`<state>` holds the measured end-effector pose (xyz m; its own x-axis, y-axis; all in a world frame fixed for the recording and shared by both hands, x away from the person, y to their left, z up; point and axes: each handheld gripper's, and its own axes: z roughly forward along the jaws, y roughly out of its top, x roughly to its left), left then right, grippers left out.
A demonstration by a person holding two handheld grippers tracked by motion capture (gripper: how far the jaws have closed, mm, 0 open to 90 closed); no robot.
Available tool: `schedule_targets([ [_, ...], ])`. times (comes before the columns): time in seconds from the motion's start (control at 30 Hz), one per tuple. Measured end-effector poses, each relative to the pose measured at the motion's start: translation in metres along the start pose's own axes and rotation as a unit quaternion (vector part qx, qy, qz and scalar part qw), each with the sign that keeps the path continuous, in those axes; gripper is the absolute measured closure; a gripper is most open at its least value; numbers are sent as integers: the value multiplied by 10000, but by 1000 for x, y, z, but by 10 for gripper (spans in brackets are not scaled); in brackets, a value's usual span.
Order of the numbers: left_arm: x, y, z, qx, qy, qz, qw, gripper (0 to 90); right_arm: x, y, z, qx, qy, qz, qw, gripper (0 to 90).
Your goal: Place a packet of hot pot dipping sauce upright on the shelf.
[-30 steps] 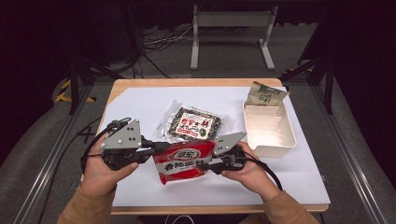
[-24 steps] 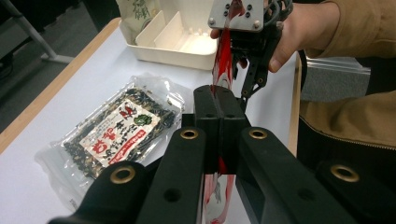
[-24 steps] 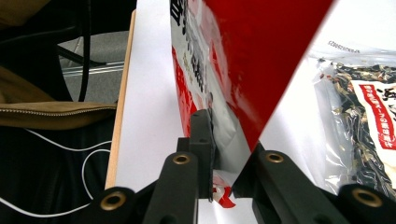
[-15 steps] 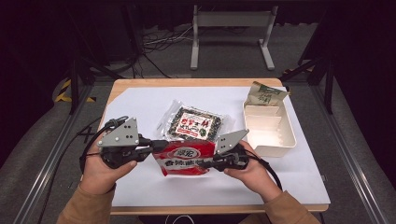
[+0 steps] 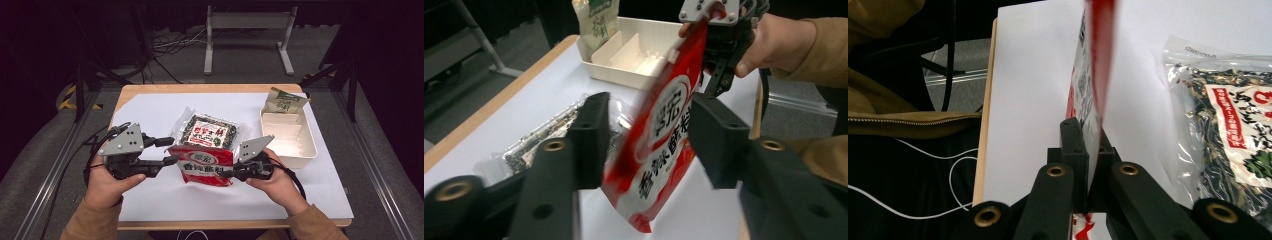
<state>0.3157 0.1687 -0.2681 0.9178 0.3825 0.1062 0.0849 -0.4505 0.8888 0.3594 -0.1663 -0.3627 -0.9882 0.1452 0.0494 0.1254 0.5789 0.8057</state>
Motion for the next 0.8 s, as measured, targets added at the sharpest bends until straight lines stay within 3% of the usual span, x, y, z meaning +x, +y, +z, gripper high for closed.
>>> schedule_targets([
  [0.37,8,-10,-2,-77,96,-126,9998,405,-3,4,-29,25,-276,-77,9996,893],
  [0.8,24,-27,1,-43,150,-441,9989,385,-11,9,-73,-50,-744,-63,9972,893],
])
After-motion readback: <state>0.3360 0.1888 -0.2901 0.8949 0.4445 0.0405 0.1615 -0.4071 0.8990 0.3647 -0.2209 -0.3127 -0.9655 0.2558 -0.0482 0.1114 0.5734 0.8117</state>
